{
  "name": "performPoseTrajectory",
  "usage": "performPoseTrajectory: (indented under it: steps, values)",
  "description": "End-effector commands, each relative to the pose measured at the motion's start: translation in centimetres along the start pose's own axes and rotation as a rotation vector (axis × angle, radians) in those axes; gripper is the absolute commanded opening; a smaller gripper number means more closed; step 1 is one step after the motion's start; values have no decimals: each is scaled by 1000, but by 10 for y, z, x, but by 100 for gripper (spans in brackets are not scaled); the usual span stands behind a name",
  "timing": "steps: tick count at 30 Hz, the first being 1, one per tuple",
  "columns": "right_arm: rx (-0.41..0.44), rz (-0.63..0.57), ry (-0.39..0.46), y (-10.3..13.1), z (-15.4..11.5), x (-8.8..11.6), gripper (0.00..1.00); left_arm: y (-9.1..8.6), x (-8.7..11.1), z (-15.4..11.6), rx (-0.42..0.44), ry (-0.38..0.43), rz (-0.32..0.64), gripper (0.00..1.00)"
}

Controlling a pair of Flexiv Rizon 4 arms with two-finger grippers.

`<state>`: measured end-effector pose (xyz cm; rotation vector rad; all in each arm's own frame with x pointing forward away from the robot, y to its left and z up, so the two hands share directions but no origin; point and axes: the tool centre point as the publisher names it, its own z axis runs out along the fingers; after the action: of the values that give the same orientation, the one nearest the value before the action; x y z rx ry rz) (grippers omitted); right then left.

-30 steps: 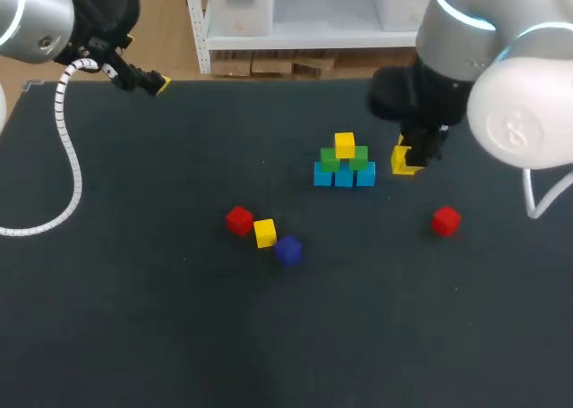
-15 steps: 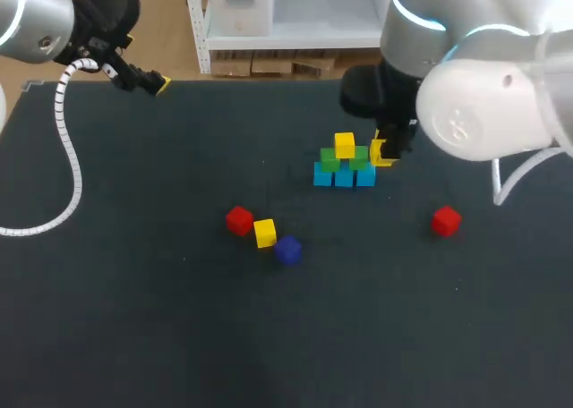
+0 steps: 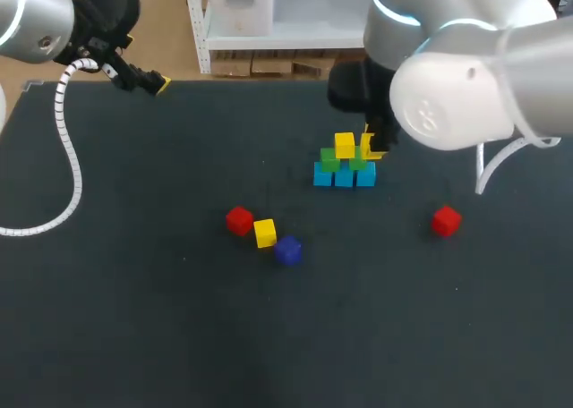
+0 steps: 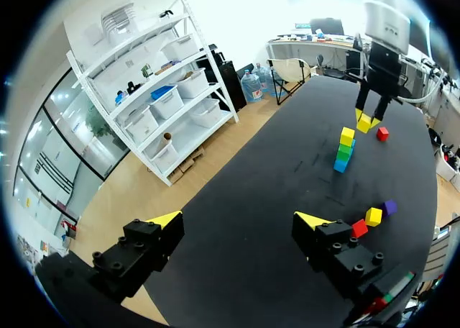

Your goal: Place the blue cubes, place green cubes on the blue cubes, place the yellow cubes on the green cubes, then place the red cubes on the yellow cubes, and place purple cube on the red cubes.

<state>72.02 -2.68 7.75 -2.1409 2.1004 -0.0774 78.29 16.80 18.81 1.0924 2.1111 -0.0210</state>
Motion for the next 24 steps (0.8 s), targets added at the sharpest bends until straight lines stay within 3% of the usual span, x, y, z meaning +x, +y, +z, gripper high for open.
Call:
performPoseTrajectory:
  steps: [1,24]
  values:
    - [-15,-5,1,-8,4,-1,0,1,1,0,5,-5,3,100]
    - [-43,15,10,-28,22,-4,0,1,1,0,5,-5,3,100]
